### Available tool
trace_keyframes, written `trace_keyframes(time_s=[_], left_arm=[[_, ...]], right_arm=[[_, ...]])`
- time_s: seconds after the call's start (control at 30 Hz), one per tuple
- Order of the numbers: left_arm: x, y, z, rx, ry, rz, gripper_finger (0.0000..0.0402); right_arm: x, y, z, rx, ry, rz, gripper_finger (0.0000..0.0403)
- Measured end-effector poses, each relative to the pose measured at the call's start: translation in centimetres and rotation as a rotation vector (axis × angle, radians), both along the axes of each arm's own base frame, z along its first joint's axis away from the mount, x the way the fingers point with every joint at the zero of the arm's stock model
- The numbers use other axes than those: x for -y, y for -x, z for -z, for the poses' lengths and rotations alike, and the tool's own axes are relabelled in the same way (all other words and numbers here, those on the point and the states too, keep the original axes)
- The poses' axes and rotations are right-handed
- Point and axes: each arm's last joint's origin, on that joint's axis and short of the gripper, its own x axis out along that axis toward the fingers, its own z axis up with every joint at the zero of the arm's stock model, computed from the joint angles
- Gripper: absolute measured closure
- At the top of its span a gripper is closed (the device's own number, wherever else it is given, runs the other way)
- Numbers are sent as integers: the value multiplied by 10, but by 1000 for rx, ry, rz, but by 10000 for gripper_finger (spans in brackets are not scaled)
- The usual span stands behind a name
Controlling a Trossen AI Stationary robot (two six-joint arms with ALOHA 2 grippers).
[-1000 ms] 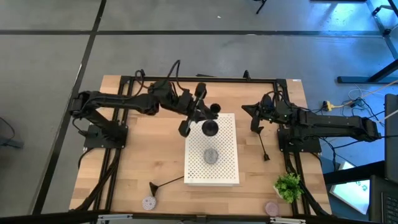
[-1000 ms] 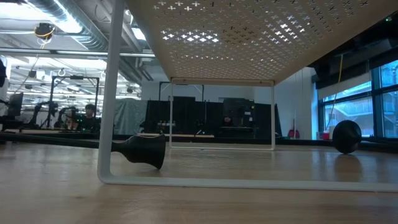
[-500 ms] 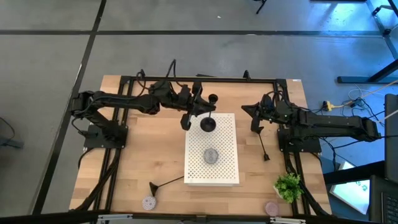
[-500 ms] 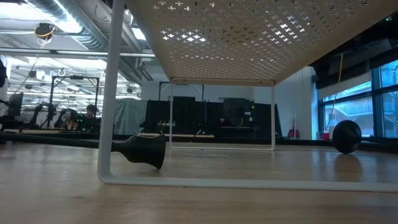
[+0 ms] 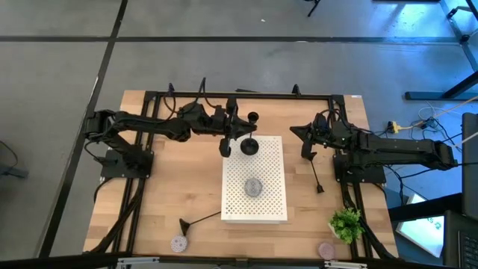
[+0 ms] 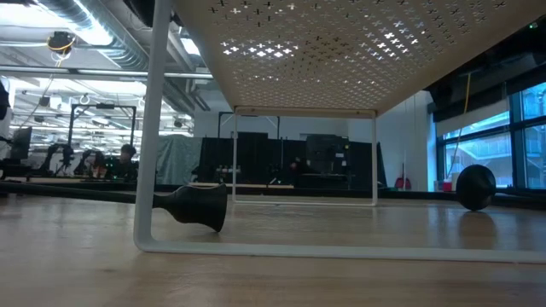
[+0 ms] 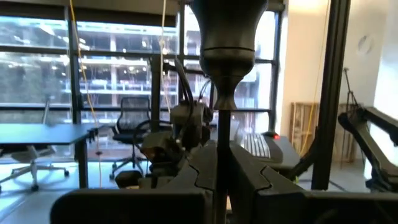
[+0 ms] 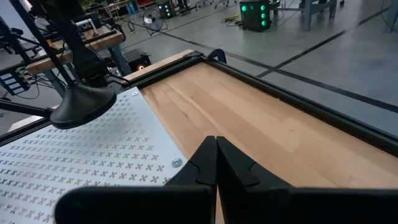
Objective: Pick & Place candle stick holders
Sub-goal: Put the left candle holder on the shelf
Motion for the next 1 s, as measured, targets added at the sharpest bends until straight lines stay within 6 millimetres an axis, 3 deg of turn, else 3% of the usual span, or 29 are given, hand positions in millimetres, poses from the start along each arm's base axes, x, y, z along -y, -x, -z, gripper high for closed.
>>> trace_keyframes(time_s=[0.37, 1.0], left_arm=[[-2, 1, 16, -22, 18, -20, 391], [0, -6, 26, -39, -4, -6, 391]], right_arm=[[0, 0, 0, 1, 1, 0, 402], [0, 0, -1, 6, 2, 3, 402]])
